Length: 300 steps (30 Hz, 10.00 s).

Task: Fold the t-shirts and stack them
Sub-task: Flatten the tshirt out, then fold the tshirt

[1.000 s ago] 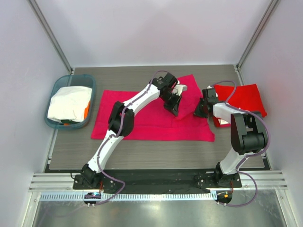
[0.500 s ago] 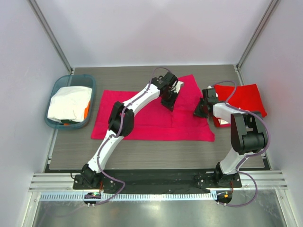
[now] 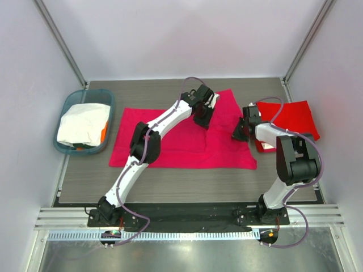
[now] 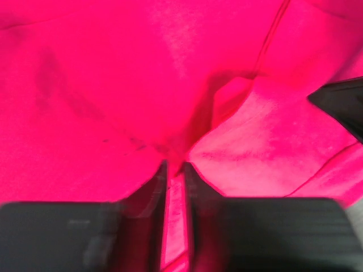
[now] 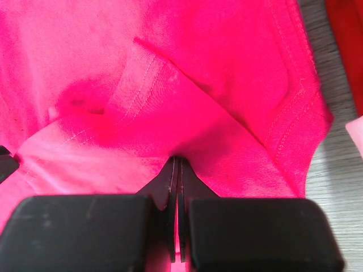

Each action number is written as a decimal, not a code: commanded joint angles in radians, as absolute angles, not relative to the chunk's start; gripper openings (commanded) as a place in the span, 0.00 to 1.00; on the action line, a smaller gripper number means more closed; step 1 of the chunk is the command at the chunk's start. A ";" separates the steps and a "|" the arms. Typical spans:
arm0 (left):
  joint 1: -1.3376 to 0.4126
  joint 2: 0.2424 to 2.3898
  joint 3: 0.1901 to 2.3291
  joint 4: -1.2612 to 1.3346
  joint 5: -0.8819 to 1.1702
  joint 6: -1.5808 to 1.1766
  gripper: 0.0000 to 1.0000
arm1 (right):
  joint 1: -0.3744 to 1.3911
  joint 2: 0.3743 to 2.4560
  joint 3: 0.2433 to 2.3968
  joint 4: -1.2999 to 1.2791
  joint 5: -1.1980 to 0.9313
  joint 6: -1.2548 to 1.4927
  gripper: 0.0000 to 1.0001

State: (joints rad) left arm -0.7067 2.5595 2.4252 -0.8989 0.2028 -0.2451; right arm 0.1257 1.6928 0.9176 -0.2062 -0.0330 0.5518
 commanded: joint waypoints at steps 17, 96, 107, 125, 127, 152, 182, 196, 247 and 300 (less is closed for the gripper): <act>-0.752 2.267 2.151 -0.672 0.238 -0.417 0.52 | 0.124 1.543 0.997 -0.347 0.052 0.506 0.41; -0.802 2.218 1.559 -0.233 0.293 -0.744 0.45 | 0.144 1.907 1.382 -0.390 0.258 0.413 0.35; -0.802 2.152 1.473 -0.112 0.313 -0.765 0.50 | 0.146 1.750 1.312 -0.387 0.213 0.434 0.51; -0.796 1.516 0.839 0.235 0.023 -0.741 0.66 | 0.189 1.231 0.826 -0.321 -0.041 0.535 0.39; -0.795 1.473 0.806 0.204 0.008 -0.747 0.66 | 0.221 1.168 0.778 -0.342 -0.038 0.583 0.28; -0.698 1.253 0.611 0.006 -0.047 -0.836 0.65 | 0.296 1.192 0.598 -0.554 0.373 0.813 0.01; -0.190 0.902 0.522 -0.466 -0.181 -0.881 0.41 | 0.295 1.112 0.630 -0.721 0.515 0.942 0.01; -0.075 1.086 0.578 -0.477 -0.172 -0.913 0.01 | 0.305 1.209 0.741 -0.716 0.492 0.933 0.01; 0.060 1.013 0.759 -0.401 0.083 -0.881 0.63 | 0.285 1.460 1.245 -0.591 0.433 0.539 0.06; 0.048 2.019 1.459 -0.184 -0.074 -0.652 0.89 | 0.130 2.674 2.418 -0.569 0.129 0.471 0.06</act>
